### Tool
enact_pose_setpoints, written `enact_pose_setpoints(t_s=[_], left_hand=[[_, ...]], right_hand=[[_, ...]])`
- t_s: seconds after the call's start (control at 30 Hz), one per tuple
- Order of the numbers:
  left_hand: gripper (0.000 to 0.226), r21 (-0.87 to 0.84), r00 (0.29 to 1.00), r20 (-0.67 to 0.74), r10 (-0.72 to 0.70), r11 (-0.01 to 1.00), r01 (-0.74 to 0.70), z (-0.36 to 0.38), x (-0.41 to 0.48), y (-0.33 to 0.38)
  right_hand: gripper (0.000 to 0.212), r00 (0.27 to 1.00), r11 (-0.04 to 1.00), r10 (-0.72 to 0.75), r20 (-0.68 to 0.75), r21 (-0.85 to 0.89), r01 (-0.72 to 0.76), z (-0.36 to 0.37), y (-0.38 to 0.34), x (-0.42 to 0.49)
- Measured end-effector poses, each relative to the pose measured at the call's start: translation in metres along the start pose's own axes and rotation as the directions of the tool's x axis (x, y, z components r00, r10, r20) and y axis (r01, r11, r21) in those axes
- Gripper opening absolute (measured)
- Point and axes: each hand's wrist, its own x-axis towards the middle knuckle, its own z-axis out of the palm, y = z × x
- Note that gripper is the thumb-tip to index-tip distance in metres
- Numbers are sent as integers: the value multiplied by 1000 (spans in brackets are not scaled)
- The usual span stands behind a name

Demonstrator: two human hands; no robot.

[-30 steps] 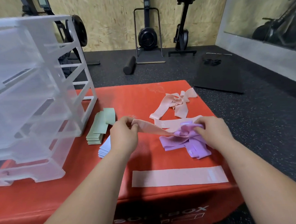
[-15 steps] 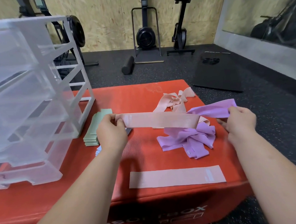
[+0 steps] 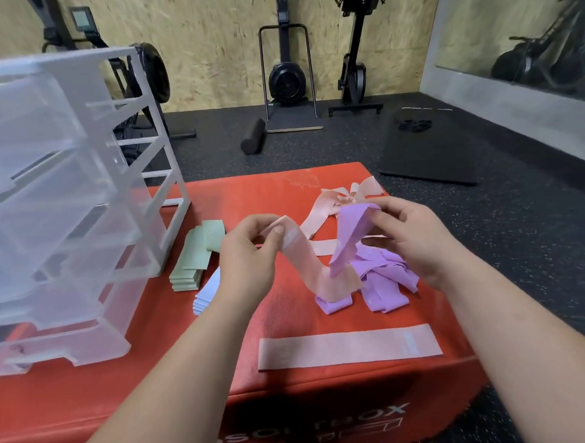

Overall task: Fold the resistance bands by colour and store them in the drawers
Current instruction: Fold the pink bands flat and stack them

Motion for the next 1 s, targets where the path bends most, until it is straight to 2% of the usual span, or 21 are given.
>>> enact_pose_setpoints(t_s=[0.07,0.13,0.17,0.23,0.3,0.37,0.43,0.57,0.7,0.8,0.87,1.0], left_hand=[[15,-42,999,28,23,999,-22,0,-1,6],[14,-92,998,44,40,995,-35,-1,-2,13],[15,-117,998,43,52,992,-47,-2,-1,16],[14,-165,997,35,73,984,-66,-4,0,21],[12,-204,998,14,60,977,-56,-5,1,22],[12,-230,999,-33,8,973,-15,-6,3,19],[11,-252,993,-90,-71,967,46,-7,4,16],[11,-314,961,-166,-221,936,161,-10,7,8],[11,-370,927,-204,-315,901,225,-11,7,3],[12,-339,917,-251,-309,916,216,-17,12,-7],[12,-284,907,-301,-294,936,209,-23,17,-14],[11,-270,862,-397,-317,937,220,-30,20,-22]], right_hand=[[20,1000,1000,-13,3,15,13,8,-1,0],[22,1000,997,-27,-7,-77,26,11,3,5],[27,1000,986,-26,16,-163,29,11,8,8],[48,989,932,15,149,-361,40,9,22,11],[67,961,804,103,257,-590,71,8,36,10],[73,962,618,166,217,-783,70,8,46,9],[69,978,482,175,115,-876,17,10,55,7],[62,977,416,211,-24,-902,-112,29,71,0],[59,986,315,162,-32,-946,-82,47,87,-2],[35,987,355,158,-33,-931,-87,43,93,7],[28,984,405,180,-17,-910,-90,33,93,12],[24,985,611,152,-87,-775,-163,5,79,20]])
